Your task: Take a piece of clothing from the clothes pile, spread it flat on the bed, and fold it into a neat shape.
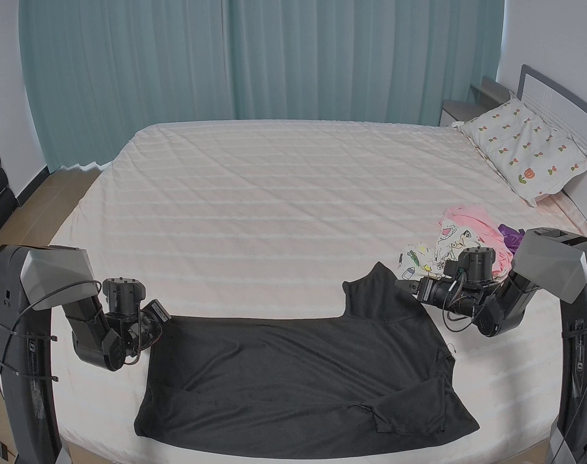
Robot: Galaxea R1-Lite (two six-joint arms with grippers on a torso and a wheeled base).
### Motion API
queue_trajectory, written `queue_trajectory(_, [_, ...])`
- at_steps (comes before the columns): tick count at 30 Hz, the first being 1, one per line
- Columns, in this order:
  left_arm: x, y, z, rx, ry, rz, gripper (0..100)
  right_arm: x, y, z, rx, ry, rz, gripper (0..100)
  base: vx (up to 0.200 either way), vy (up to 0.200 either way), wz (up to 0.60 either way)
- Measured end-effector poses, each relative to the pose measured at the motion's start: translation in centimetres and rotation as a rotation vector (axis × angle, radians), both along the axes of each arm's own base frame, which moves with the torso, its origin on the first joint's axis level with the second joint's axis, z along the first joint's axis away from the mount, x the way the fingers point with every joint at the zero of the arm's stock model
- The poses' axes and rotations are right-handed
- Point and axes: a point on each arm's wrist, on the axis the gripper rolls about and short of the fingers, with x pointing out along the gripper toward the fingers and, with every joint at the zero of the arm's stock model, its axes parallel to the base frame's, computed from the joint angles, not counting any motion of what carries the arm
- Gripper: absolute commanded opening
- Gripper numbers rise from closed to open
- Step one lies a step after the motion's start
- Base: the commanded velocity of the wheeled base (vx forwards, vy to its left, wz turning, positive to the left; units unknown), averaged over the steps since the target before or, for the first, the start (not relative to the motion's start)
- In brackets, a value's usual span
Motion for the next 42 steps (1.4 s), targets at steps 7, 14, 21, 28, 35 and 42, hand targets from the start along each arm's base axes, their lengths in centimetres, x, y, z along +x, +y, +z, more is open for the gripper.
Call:
queue_trajectory(7, [0.1,0.1,-0.2,0.0,0.004,0.004,0,2.1,0.7,-0.4,-0.035,0.002,0.051,100,0.0,0.0,0.0])
queue_trajectory(14, [0.1,0.1,-0.2,0.0,0.004,0.006,0,2.0,1.2,-1.0,-0.02,0.024,0.102,100,0.0,0.0,0.0])
queue_trajectory(21, [0.0,0.1,-0.3,0.0,0.004,0.005,0,2.1,1.1,-1.5,-0.027,0.034,0.104,100,0.0,0.0,0.0])
queue_trajectory(28, [0.1,0.1,-0.3,0.0,0.004,0.005,0,2.2,1.0,-1.9,-0.03,0.038,0.103,100,0.0,0.0,0.0])
queue_trajectory(35, [0.1,0.1,-0.3,0.0,0.005,0.005,0,2.5,1.0,-2.3,-0.03,0.04,0.102,100,0.0,0.0,0.0])
queue_trajectory(42, [0.1,0.1,-0.3,0.0,0.004,0.006,0,2.6,1.0,-3.1,-0.032,0.067,0.101,0,0.0,0.0,0.0])
